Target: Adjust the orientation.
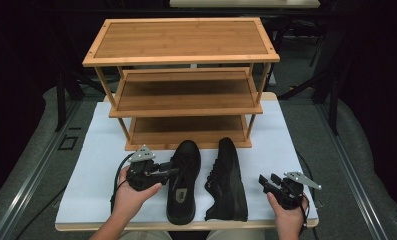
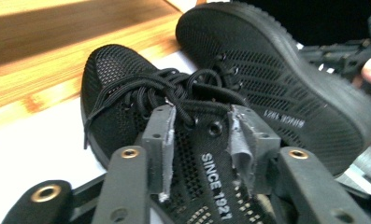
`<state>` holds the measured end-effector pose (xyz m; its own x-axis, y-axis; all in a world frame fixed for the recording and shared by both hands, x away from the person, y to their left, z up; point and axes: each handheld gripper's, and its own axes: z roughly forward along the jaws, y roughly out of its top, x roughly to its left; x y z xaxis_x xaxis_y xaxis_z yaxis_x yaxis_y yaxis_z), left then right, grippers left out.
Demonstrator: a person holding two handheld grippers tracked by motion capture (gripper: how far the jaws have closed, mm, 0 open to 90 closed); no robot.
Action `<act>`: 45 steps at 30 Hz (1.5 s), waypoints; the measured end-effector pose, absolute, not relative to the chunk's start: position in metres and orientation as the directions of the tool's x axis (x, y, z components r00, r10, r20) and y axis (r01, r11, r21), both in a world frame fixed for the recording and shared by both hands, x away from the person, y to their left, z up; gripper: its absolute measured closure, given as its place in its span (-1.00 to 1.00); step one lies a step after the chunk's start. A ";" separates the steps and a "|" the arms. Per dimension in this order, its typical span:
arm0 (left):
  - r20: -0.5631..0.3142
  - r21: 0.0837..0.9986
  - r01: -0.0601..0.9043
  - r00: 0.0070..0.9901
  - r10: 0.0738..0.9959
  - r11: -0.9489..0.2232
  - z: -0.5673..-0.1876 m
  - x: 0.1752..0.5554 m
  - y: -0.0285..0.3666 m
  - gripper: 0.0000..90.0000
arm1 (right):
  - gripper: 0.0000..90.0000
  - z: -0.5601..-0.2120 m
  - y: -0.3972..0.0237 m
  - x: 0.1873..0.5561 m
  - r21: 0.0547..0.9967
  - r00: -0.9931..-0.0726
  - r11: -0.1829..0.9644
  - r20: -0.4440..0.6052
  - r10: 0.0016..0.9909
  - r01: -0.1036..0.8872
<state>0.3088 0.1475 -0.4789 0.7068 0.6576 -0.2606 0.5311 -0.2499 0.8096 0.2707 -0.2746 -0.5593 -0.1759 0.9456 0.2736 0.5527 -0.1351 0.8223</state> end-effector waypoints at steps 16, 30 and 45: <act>-0.316 0.803 0.563 0.679 0.663 -0.194 -0.489 0.310 0.122 0.00 | 0.05 -0.560 -0.276 0.271 0.815 -0.173 -0.149 0.291 0.941 0.560; -0.298 0.797 0.565 0.676 0.674 -0.214 -0.506 0.308 0.124 0.42 | 0.04 -0.561 -0.276 0.271 0.818 -0.173 -0.155 0.295 0.940 0.553; -0.366 0.780 0.599 0.671 0.645 -0.180 -0.510 0.310 0.127 0.86 | 0.04 -0.560 -0.277 0.271 0.820 -0.174 -0.159 0.299 0.938 0.550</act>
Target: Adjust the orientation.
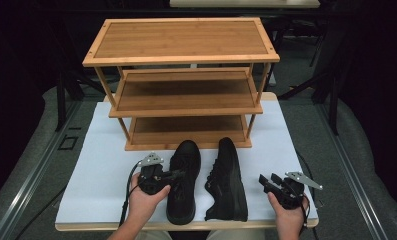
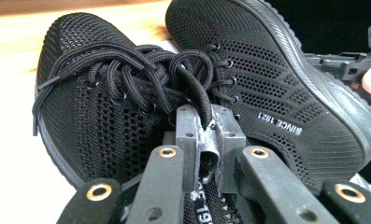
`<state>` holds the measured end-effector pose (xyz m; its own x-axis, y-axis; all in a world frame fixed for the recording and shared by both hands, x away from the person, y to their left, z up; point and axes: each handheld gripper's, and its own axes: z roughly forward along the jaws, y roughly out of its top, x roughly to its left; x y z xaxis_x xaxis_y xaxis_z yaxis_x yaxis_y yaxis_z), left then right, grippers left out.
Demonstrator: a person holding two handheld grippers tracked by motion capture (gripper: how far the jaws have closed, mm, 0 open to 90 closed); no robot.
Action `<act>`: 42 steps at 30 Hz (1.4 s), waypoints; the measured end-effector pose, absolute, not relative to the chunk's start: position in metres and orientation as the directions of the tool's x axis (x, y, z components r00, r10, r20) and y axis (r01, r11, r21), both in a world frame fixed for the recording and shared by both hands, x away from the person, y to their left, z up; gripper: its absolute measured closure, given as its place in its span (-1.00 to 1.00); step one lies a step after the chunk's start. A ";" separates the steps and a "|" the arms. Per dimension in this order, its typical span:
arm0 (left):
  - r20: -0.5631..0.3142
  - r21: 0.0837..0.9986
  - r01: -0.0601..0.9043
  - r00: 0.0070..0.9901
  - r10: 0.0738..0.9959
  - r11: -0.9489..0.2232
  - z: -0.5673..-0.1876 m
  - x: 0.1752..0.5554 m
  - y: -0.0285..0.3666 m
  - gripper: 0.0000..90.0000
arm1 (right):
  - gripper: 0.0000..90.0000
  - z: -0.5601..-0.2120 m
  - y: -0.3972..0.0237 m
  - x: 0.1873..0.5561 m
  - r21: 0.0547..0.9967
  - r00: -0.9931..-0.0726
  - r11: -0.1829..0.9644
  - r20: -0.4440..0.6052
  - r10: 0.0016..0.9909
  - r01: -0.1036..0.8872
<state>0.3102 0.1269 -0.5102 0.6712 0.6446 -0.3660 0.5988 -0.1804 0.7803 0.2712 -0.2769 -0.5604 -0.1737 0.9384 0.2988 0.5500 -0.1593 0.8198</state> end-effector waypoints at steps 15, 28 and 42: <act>-0.280 0.766 0.583 0.682 0.676 -0.271 -0.486 0.315 0.142 0.88 | 0.04 -0.560 -0.278 0.271 0.816 -0.173 -0.169 0.311 0.935 0.553; -0.233 0.777 0.563 0.673 0.703 -0.282 -0.468 0.311 0.165 0.89 | 0.04 -0.560 -0.279 0.270 0.818 -0.170 -0.174 0.313 0.935 0.549; -0.171 0.741 0.569 0.674 0.719 -0.357 -0.464 0.314 0.199 0.88 | 0.03 -0.561 -0.279 0.270 0.816 -0.166 -0.180 0.318 0.934 0.550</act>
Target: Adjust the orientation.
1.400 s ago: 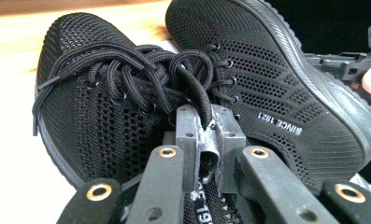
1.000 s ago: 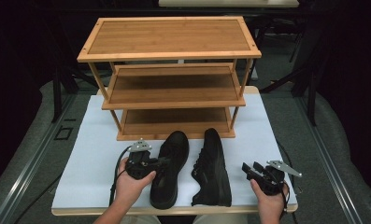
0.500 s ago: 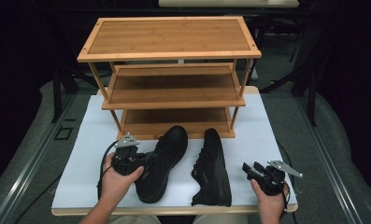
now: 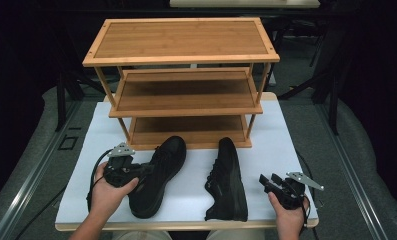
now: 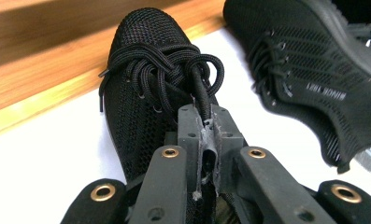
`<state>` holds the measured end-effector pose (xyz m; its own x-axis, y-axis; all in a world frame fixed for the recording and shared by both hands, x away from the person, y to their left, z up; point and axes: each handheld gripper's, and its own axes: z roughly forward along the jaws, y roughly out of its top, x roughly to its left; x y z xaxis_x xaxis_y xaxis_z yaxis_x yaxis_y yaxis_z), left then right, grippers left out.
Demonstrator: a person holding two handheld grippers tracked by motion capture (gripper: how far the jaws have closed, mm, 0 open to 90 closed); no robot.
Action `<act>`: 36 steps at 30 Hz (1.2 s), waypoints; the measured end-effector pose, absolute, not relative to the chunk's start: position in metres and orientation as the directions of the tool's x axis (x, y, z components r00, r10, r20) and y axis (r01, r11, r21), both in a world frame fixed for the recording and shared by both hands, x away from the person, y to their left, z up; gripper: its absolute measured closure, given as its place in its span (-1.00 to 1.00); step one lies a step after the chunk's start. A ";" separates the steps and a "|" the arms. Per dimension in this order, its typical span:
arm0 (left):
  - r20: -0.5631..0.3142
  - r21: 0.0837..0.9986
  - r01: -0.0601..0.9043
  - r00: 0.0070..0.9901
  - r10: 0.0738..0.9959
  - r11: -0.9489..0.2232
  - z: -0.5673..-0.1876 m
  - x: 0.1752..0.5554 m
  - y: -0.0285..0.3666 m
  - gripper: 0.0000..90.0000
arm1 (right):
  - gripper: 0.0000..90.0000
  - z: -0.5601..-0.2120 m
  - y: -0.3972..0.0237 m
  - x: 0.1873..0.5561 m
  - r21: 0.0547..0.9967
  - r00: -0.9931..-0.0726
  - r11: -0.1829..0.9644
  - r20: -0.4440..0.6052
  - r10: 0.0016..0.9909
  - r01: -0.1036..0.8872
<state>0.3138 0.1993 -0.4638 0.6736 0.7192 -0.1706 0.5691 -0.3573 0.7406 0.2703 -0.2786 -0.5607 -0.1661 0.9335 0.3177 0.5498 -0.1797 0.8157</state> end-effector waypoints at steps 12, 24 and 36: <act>-0.115 0.680 0.580 0.688 0.716 -0.448 -0.468 0.318 0.201 0.88 | 0.03 -0.562 -0.279 0.271 0.812 -0.158 -0.195 0.330 0.931 0.551; -0.119 0.619 0.607 0.700 0.704 -0.499 -0.465 0.323 0.192 0.87 | 0.03 -0.562 -0.276 0.273 0.812 -0.166 -0.187 0.327 0.930 0.553; -0.167 0.514 0.703 0.643 0.747 -0.491 -0.465 0.325 0.190 0.48 | 0.03 -0.561 -0.278 0.270 0.809 -0.162 -0.188 0.328 0.931 0.557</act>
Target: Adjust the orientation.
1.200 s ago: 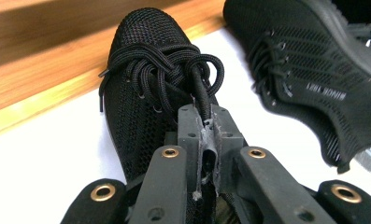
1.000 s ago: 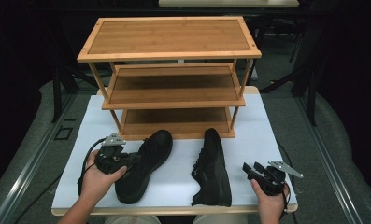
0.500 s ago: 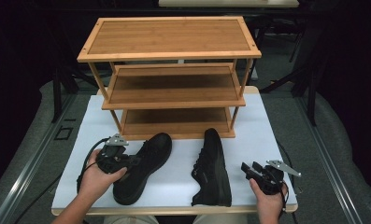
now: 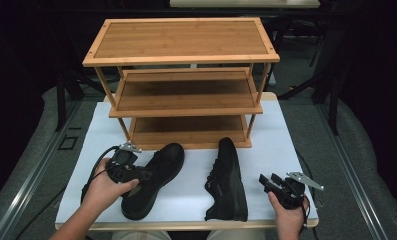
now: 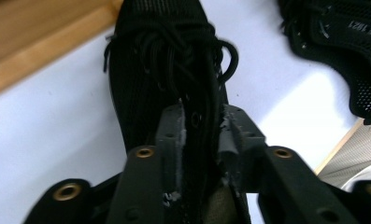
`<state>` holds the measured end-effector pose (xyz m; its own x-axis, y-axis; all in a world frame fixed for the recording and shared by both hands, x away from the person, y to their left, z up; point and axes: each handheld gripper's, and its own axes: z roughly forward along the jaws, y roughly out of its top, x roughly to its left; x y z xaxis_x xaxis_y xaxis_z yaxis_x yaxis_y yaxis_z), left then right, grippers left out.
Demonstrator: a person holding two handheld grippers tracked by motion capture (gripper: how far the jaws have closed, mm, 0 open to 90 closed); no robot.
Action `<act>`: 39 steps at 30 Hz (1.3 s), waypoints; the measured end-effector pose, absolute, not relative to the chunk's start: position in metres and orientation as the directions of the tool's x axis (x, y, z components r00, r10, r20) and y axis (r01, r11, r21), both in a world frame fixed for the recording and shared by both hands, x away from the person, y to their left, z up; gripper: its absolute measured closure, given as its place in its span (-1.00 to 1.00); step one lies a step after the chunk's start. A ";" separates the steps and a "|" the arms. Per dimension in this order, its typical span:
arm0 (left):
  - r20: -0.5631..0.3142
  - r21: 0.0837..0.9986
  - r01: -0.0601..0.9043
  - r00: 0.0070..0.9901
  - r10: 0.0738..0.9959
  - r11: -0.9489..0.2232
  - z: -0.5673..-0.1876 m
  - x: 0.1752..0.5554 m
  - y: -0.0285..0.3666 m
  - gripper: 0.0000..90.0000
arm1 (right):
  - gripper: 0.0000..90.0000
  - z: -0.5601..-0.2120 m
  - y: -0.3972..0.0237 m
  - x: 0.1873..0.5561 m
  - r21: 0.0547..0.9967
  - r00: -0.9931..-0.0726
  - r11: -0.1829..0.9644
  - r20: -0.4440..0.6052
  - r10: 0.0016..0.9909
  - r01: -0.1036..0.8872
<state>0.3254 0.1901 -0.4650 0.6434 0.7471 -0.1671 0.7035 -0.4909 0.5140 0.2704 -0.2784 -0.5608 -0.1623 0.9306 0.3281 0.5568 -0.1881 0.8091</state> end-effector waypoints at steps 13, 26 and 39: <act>-0.149 0.344 0.761 0.622 0.769 -0.550 -0.460 0.340 0.173 0.66 | 0.03 -0.561 -0.278 0.271 0.807 -0.168 -0.183 0.327 0.930 0.561; -0.103 0.216 0.784 0.611 0.785 -0.582 -0.453 0.350 0.156 0.90 | 0.03 -0.561 -0.278 0.271 0.808 -0.169 -0.182 0.327 0.930 0.560; -0.117 0.327 0.780 0.594 0.796 -0.534 -0.428 0.355 0.164 0.91 | 0.03 -0.560 -0.278 0.271 0.808 -0.171 -0.183 0.329 0.929 0.560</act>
<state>0.3552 0.1642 -0.4282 0.5938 0.7960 -0.1173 0.7800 -0.5336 0.3268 0.2708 -0.2778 -0.5603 -0.1710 0.9286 0.3294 0.5605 -0.1833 0.8076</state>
